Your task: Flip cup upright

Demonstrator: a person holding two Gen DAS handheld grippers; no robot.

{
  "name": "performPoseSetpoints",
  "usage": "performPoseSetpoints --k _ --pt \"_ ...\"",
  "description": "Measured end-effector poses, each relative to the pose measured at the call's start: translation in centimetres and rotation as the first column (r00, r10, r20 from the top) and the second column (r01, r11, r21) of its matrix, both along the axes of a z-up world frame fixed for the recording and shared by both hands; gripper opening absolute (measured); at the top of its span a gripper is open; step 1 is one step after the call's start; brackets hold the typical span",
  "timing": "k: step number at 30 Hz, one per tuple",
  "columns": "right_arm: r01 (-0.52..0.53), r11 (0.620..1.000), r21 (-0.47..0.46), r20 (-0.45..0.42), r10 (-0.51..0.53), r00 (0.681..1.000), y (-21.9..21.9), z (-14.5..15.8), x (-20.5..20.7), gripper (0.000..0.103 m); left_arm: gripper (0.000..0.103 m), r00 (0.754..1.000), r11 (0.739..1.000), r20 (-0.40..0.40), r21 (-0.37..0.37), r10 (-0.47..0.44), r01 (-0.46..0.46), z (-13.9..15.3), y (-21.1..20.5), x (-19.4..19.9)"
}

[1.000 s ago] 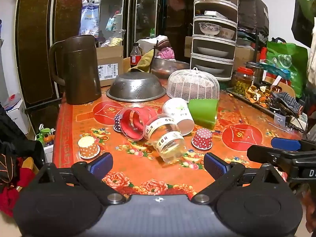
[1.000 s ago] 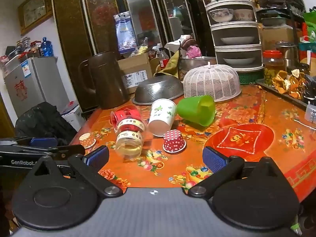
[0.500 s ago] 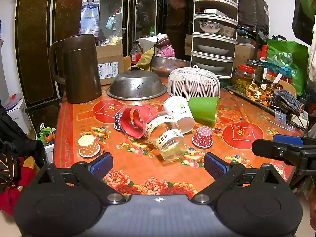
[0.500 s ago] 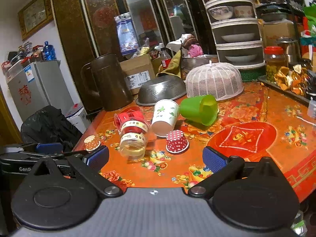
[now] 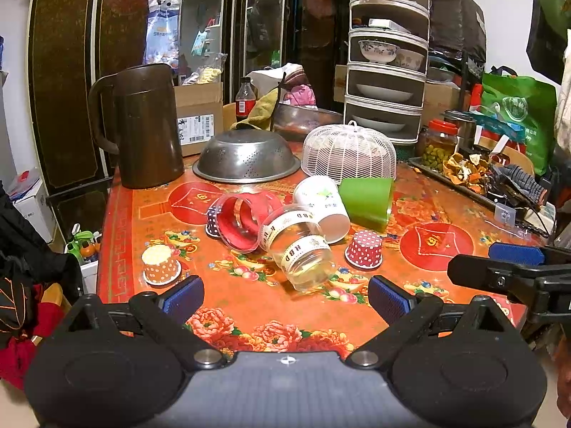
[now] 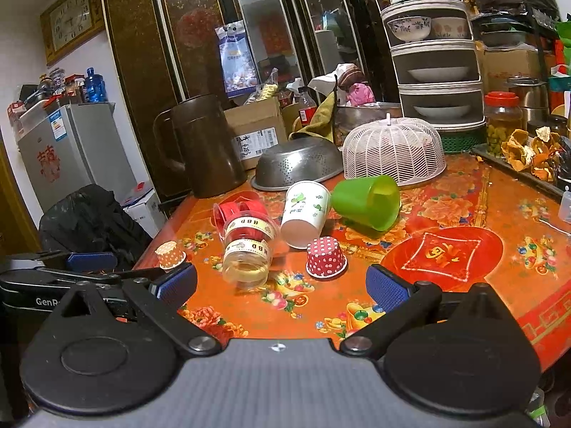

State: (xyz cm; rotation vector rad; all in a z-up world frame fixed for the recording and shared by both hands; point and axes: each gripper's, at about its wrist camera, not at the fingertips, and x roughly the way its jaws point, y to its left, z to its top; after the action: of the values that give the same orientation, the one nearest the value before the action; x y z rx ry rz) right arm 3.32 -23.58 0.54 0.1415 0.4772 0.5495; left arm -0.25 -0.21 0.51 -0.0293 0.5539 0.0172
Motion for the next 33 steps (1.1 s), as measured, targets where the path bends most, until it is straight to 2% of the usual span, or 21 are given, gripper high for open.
performPoseSetpoints --k 33 --pt "-0.003 1.0 0.0 -0.008 0.003 1.0 -0.09 0.13 0.14 0.102 0.1 1.0 1.0 -0.006 -0.008 0.012 -0.012 -0.07 0.14 0.08"
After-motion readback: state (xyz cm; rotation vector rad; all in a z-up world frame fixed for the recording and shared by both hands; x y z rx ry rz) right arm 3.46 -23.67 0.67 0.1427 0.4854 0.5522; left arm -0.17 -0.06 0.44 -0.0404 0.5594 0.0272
